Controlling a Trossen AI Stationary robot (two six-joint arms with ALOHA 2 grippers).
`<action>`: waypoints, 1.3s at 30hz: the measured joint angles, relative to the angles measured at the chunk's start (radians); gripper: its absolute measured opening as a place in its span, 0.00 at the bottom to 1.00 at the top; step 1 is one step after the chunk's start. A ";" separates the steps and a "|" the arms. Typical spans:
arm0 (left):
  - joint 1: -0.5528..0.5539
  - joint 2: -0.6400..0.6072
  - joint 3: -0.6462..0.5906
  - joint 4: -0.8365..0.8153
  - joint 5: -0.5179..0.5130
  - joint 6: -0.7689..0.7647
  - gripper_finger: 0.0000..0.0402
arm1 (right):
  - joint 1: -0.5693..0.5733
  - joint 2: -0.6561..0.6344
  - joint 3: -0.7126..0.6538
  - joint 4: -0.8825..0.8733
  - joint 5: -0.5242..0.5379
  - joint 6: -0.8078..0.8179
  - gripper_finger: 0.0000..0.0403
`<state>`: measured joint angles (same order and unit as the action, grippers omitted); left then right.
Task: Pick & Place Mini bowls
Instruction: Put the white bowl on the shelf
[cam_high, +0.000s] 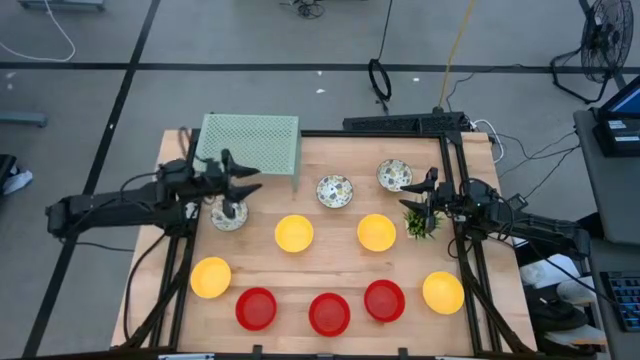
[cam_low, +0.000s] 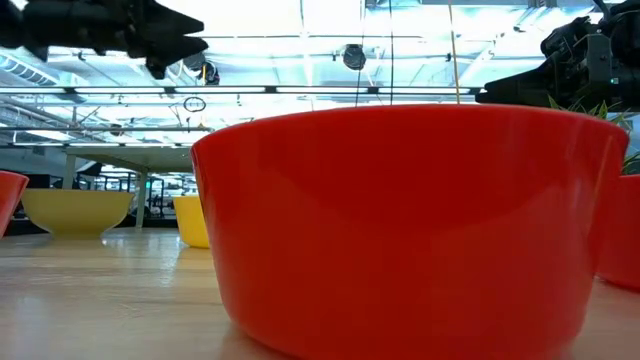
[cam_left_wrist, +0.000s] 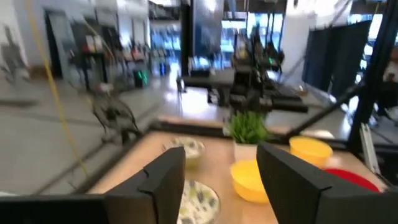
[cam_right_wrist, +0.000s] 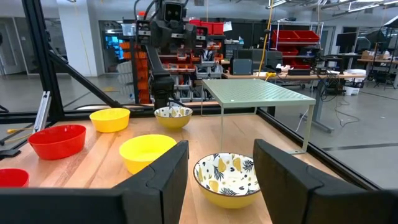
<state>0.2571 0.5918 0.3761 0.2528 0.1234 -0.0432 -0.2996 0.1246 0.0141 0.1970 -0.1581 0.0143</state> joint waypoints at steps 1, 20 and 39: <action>-0.010 0.029 0.022 -0.020 0.001 -0.014 0.52 | 0.000 0.000 0.000 0.000 0.000 0.000 0.42; -0.232 0.434 0.309 -0.769 -0.045 -0.260 0.53 | 0.000 0.000 0.000 0.000 0.000 0.000 0.42; -0.325 0.500 0.309 -1.174 -0.242 -0.707 0.53 | 0.000 0.000 0.000 0.000 0.000 0.000 0.42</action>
<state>-0.0677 1.0923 0.6846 -0.9210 -0.1190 -0.7503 -0.2995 0.1246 0.0142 0.1969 -0.1581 0.0143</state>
